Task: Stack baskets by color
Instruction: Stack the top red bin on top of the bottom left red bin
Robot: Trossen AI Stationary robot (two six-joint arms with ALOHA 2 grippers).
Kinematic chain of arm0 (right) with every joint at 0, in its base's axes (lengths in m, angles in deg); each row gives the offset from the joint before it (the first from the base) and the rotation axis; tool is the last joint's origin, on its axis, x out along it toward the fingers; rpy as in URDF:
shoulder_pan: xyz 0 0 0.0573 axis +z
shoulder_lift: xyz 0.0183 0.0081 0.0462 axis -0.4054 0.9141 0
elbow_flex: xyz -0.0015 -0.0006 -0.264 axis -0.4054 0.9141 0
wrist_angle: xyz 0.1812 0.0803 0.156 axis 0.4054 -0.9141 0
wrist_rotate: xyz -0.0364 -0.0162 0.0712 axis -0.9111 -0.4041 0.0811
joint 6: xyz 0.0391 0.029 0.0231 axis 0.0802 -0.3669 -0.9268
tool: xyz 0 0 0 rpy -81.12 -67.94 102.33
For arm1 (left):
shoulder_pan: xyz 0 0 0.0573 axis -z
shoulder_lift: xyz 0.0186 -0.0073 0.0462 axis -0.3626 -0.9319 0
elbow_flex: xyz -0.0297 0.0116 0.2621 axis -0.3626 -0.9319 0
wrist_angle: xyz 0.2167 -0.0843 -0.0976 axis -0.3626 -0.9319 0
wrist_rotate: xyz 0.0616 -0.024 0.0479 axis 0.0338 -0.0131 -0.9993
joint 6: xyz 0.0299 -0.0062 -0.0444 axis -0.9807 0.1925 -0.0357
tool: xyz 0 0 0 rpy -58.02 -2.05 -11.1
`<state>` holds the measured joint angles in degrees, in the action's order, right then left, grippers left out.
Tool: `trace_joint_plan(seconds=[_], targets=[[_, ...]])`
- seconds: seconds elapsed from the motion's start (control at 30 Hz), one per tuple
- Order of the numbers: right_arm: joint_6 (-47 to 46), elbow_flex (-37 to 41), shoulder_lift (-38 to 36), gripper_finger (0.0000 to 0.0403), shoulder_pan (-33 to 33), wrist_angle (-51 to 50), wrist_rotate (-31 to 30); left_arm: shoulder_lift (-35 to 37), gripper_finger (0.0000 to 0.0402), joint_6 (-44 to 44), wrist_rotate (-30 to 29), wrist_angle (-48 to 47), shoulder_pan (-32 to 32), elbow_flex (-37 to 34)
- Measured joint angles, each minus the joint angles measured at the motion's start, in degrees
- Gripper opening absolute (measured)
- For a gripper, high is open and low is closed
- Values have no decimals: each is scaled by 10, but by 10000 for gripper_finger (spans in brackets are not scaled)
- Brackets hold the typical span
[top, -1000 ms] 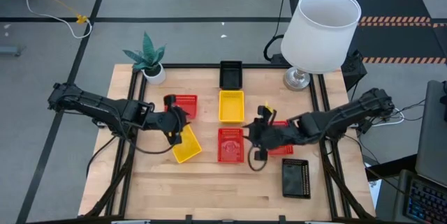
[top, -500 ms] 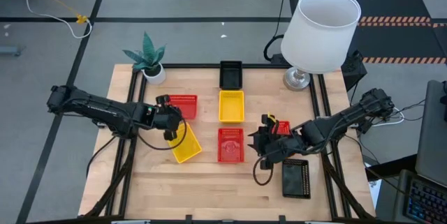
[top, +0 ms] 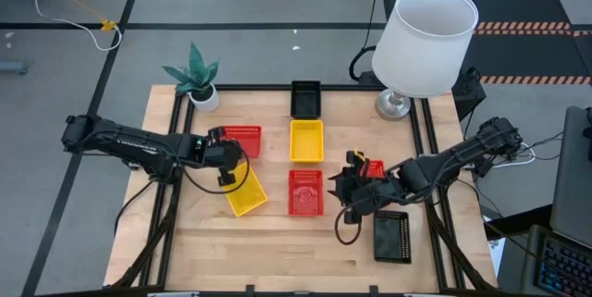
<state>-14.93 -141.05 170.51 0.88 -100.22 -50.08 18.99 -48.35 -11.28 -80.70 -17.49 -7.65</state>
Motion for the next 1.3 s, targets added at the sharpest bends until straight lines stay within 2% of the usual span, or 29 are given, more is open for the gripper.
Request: trace_joint_plan(seconds=[0.27, 0.9, 1.07, 1.3], targets=[[0, 0, 0, 141, 5, 0, 0, 0, 147, -1, 4, -46, 0, 0], [3, 0, 0, 141, 4, -6, 0, 0, 147, 46, -13, -40, 0, -18], [15, 0, 0, 141, 4, -4, 0, 0, 147, 23, -44, -33, 0, -18], [20, 0, 0, 141, 4, 1, -1, -8, 147, 10, -47, -30, -2, -18]])
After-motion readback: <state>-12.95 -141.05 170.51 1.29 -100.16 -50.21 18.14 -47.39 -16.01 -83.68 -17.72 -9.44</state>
